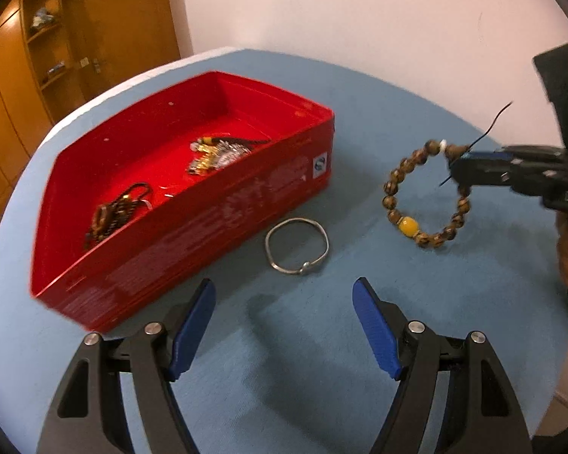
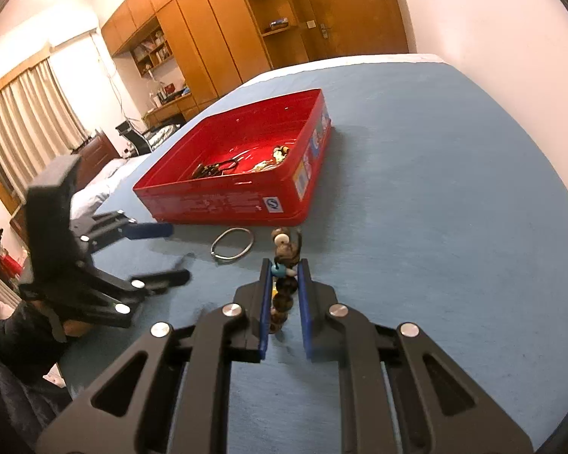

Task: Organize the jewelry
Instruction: 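Grasp the wooden bead bracelet with the right gripper while the left grasps the silver bangle, then carry the bangle with the left gripper while the right carries the bead bracelet over the red box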

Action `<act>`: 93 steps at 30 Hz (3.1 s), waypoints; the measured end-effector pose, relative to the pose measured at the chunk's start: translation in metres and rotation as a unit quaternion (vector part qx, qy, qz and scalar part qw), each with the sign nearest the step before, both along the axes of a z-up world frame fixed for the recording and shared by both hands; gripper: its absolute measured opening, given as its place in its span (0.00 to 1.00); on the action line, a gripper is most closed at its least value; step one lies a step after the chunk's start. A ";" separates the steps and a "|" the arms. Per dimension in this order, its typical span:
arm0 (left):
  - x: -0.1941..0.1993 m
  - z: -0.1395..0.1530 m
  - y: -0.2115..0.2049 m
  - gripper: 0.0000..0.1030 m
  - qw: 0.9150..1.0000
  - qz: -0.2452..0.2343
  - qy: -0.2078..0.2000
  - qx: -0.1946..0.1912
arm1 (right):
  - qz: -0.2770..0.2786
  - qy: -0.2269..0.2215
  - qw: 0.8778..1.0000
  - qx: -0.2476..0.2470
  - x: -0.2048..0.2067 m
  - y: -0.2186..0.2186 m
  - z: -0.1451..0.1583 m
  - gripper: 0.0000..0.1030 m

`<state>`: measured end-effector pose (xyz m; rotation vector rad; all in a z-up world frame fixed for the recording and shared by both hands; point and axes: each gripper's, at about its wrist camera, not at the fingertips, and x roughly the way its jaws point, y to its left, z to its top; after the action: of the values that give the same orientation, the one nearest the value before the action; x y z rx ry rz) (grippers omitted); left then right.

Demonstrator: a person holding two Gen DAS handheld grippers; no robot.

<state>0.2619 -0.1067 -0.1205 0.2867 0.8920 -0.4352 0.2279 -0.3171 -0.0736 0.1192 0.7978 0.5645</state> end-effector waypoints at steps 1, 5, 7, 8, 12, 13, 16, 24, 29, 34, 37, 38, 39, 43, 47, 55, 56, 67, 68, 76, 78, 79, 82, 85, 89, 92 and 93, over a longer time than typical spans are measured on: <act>0.004 -0.004 -0.005 0.73 1.000 0.000 0.005 0.004 | -0.002 0.000 1.000 0.006 0.001 -0.003 -0.002 0.11; 0.016 -0.012 -0.015 0.73 1.000 0.005 0.014 0.013 | -0.003 0.003 1.000 0.019 0.006 -0.008 -0.007 0.11; 0.021 -0.014 -0.020 0.73 1.000 0.009 0.014 0.017 | -0.001 0.003 1.000 0.021 0.007 -0.008 -0.007 0.11; 0.022 -0.015 -0.022 0.73 1.000 0.011 0.014 0.019 | 0.001 0.003 1.000 0.023 0.008 -0.009 -0.008 0.11; 0.027 -0.016 -0.027 0.73 1.000 0.016 0.013 0.019 | 0.003 0.005 1.000 0.026 0.010 -0.010 -0.010 0.11; 0.028 -0.017 -0.028 0.74 1.000 0.019 0.011 0.020 | 0.003 0.006 1.000 0.026 0.010 -0.010 -0.010 0.11; 0.030 -0.018 -0.029 0.73 0.999 0.024 0.009 0.019 | 0.003 0.005 1.000 0.027 0.010 -0.010 -0.011 0.11; 0.031 -0.016 -0.028 0.45 1.000 0.025 0.008 0.008 | 0.003 0.007 1.000 0.024 0.010 -0.010 -0.011 0.11; 0.029 -0.015 -0.028 0.44 1.000 0.027 0.006 0.007 | 0.004 0.008 1.000 0.022 0.010 -0.008 -0.010 0.11; 0.028 -0.014 -0.028 0.44 1.000 0.027 0.005 0.006 | 0.003 0.009 1.000 0.020 0.010 -0.007 -0.011 0.11; 0.026 -0.013 -0.027 0.44 1.000 0.027 0.004 0.006 | 0.003 0.009 1.000 0.019 0.011 -0.006 -0.011 0.11; 0.025 -0.012 -0.027 0.44 1.000 0.028 0.004 0.006 | 0.003 0.009 1.000 0.019 0.010 -0.006 -0.010 0.11; 0.024 -0.012 -0.026 0.44 1.000 0.028 0.003 0.006 | 0.003 0.010 1.000 0.019 0.011 -0.006 -0.011 0.11; 0.019 -0.006 -0.020 0.44 0.999 0.034 -0.002 0.000 | 0.004 0.009 1.000 0.018 0.011 -0.005 -0.011 0.11; 0.011 0.002 -0.011 0.44 0.999 0.042 -0.007 -0.008 | 0.006 0.007 1.000 0.016 0.010 -0.003 -0.009 0.11; -0.004 0.012 0.011 0.44 0.997 0.068 -0.013 -0.016 | 0.012 0.001 1.000 0.011 0.005 0.004 0.000 0.11; -0.006 0.013 0.014 0.44 0.997 0.070 -0.014 -0.016 | 0.012 0.000 1.000 0.010 0.005 0.005 0.001 0.11; -0.031 0.034 0.041 0.44 0.995 0.094 -0.035 -0.027 | 0.027 -0.015 1.000 -0.002 -0.006 0.021 0.018 0.11; -0.034 0.036 0.044 0.44 0.994 0.095 -0.037 -0.028 | 0.030 -0.017 0.999 -0.004 -0.006 0.023 0.020 0.11; -0.046 0.051 0.055 0.44 0.993 0.096 -0.051 -0.033 | 0.043 -0.032 0.998 -0.015 -0.013 0.040 0.036 0.11; -0.049 0.053 0.057 0.44 0.993 0.096 -0.054 -0.035 | 0.046 -0.035 0.998 -0.017 -0.014 0.043 0.039 0.11; -0.050 0.054 0.058 0.44 0.993 0.096 -0.054 -0.037 | 0.046 -0.036 0.998 -0.017 -0.014 0.044 0.041 0.11; -0.052 0.058 0.061 0.44 0.993 0.097 -0.058 -0.038 | 0.049 -0.038 0.998 -0.020 -0.014 0.047 0.043 0.11; -0.055 0.061 0.063 0.44 0.993 0.098 -0.061 -0.038 | 0.053 -0.039 0.998 -0.022 -0.015 0.051 0.044 0.11; -0.059 0.066 0.066 0.44 0.992 0.099 -0.067 -0.040 | 0.057 -0.041 0.997 -0.022 -0.014 0.055 0.046 0.11; -0.062 0.070 0.067 0.44 0.992 0.098 -0.072 -0.041 | 0.061 -0.043 0.997 -0.023 -0.014 0.058 0.049 0.11; -0.063 0.072 0.067 0.44 0.991 0.099 -0.074 -0.041 | 0.062 -0.044 0.997 -0.024 -0.014 0.060 0.050 0.11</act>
<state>0.1989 -0.0395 -0.0488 0.1504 0.7475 -0.2621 0.2138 -0.2576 -0.0232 0.0013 0.7358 0.6632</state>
